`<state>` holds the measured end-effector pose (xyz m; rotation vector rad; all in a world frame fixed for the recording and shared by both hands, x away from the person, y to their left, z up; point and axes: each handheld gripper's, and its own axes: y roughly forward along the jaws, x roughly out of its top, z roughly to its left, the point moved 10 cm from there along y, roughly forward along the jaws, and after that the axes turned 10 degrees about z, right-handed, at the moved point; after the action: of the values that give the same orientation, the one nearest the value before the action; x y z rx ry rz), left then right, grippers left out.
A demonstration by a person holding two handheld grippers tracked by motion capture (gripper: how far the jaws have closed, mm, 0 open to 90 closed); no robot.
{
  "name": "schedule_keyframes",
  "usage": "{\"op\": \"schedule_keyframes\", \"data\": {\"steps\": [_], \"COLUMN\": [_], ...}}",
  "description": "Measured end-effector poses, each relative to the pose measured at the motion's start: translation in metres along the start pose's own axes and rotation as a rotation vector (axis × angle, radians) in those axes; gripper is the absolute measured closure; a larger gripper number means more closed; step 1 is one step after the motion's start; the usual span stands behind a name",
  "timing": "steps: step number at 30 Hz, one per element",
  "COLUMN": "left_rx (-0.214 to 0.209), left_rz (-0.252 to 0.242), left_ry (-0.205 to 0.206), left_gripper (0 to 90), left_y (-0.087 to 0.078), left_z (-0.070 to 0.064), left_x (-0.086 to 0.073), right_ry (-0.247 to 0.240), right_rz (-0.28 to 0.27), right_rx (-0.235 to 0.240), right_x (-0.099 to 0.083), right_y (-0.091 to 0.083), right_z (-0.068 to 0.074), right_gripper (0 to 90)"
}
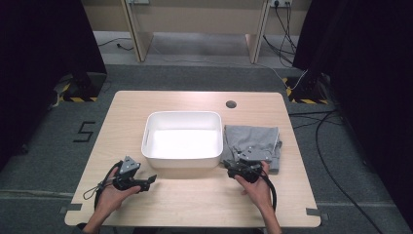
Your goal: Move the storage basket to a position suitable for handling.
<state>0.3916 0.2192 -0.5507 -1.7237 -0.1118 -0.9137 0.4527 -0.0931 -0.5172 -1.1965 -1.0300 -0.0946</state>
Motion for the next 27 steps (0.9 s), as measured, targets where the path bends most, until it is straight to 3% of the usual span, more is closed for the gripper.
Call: {"op": "schedule_keyframes", "data": {"steps": [5, 8, 15, 18, 24, 27], "left_rx": [-0.038, -0.027, -0.052, -0.051, -0.051, -0.051], "left_rz": [0.031, 0.055, 0.038, 0.032, 0.032, 0.032], "left_ry": [0.054, 0.082, 0.079, 0.080, 0.079, 0.079], "left_gripper": [19.4, 19.5, 16.3, 15.4, 15.3, 15.3], "left_y": [0.003, 0.008, 0.010, 0.011, 0.011, 0.010], "left_z": [-0.027, -0.031, -0.034, -0.034, -0.034, -0.034], "left_x": [-0.011, -0.016, -0.017, -0.016, -0.016, -0.016], "right_ry": [0.041, 0.058, 0.076, 0.084, 0.043, -0.002], "right_rz": [0.002, 0.014, 0.028, 0.063, 0.104, 0.132], "right_rx": [-0.023, -0.029, -0.033, -0.035, -0.084, -0.127], "right_x": [0.001, 0.000, 0.002, -0.003, -0.009, -0.013], "right_y": [-0.002, 0.000, 0.008, 0.015, 0.027, 0.031], "right_z": [-0.014, -0.019, -0.026, -0.028, -0.032, -0.033], "right_gripper": [31.5, 31.4, 31.0, 30.9, 32.2, 33.2]}}
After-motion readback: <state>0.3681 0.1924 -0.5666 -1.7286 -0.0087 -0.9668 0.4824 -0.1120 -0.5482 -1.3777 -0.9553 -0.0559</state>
